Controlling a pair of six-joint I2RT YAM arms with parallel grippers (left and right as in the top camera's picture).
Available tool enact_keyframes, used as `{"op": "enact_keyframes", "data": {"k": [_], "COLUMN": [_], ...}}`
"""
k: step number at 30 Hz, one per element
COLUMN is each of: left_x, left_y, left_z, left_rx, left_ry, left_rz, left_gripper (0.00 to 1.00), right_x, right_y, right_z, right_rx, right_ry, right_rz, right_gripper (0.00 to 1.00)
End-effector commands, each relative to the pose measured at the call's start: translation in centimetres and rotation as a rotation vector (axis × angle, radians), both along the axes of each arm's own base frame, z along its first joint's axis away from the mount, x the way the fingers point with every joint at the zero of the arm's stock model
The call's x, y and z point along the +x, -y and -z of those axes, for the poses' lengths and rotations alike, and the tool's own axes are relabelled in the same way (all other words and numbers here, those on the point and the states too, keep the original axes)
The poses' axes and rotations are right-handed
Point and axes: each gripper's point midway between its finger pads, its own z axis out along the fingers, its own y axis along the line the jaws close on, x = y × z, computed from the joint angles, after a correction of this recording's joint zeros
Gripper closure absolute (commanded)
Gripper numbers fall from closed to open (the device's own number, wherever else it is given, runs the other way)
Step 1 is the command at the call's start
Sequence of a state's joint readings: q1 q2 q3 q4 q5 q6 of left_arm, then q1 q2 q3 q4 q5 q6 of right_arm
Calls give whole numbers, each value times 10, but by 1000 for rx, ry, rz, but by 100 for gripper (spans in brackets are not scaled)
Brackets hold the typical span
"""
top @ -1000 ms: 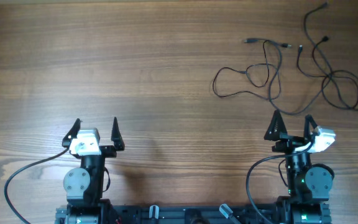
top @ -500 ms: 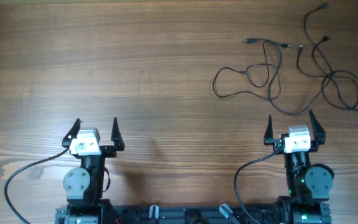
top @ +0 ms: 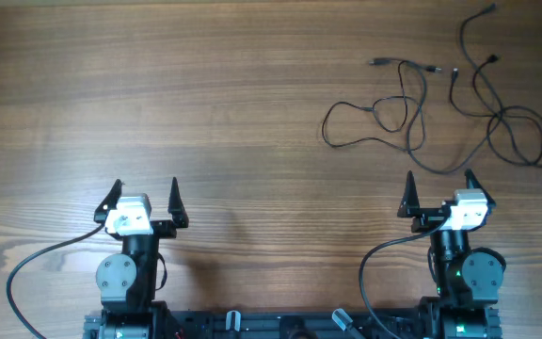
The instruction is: Untangle cables
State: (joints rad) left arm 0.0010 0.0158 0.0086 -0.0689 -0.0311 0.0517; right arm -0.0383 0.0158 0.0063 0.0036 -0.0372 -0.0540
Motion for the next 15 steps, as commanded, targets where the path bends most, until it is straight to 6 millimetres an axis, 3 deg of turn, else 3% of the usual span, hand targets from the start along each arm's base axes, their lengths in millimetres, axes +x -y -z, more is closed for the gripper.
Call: {"op": "enact_keyframes", "data": {"k": [1, 15], "left_x": [0, 0], "left_y": [2, 2], "left_z": [2, 2], "left_rx": [19, 19], "left_ry": [-7, -7], "left_rz": [9, 9], "left_gripper": [0, 0], "right_x": [-1, -1], "right_y": [-3, -3], "right_z": [-2, -2], "right_rx": [28, 28], "right_ry": [10, 10], "right_rz": [-15, -15], "right_gripper": [0, 0]}}
